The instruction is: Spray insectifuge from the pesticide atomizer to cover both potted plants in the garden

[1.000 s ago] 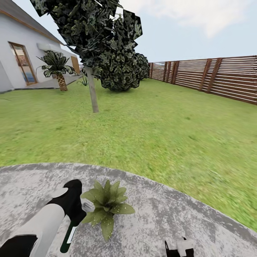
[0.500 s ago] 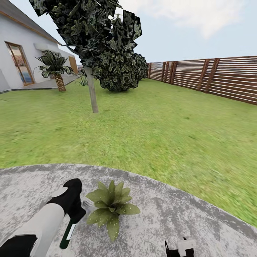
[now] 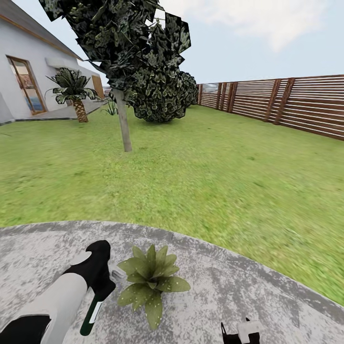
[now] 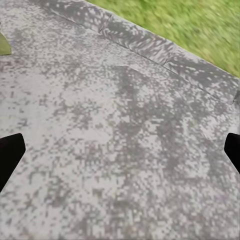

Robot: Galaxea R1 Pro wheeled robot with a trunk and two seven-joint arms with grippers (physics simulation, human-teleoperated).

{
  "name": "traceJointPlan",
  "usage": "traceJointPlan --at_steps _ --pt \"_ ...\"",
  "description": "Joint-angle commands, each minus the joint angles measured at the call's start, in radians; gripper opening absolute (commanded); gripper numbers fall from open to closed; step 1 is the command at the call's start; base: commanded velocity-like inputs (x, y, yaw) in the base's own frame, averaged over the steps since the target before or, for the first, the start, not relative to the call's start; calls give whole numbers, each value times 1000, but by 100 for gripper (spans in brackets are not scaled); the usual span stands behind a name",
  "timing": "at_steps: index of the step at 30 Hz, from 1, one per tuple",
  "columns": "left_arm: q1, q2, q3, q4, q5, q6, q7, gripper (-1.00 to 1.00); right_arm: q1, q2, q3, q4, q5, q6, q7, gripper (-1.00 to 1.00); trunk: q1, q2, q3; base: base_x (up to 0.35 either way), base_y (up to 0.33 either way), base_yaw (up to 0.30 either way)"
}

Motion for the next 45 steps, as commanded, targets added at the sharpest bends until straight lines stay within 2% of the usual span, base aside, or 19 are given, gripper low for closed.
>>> traceJointPlan --at_steps 1,17,24,26,30,31,32,37,45 --pt "0 0 2 -5 -8 8 -9 -100 -1 4 -6 1 10 -4 -5 100 0 0 -1 0 0 0" --pt "-1 -2 0 -9 -5 9 -9 -100 -1 5 -7 1 10 -4 -6 100 0 0 -1 146 41 0" --pt "-1 2 -6 -9 -4 0 -19 -100 -1 -5 -6 1 11 -3 -3 100 0 0 -1 6 2 0" --pt "0 10 -6 -9 -8 -5 -21 -100 0 -4 -6 1 12 -3 -2 100 0 0 -1 0 0 0" --pt "2 51 -1 -9 -5 -45 -16 -100 -1 -4 -6 1 13 -3 -2 100 0 0 -1 0 0 0" --pt "1 89 5 -9 -1 -141 -13 -100 -1 -4 -6 1 13 -3 -2 100 0 0 -1 0 0 0" --pt "1 100 5 -9 1 -161 -12 -100 -1 -4 -6 1 13 -3 -2 100 0 0 -1 0 0 0" --pt "13 104 4 5 3 -173 -11 -100 -1 -4 -6 1 14 -3 -2 100 0 0 -1 0 0 0" --pt "38 95 3 6 3 -174 -10 -100 -1 -2 -6 1 14 -3 -3 100 0 0 -1 66 42 0"
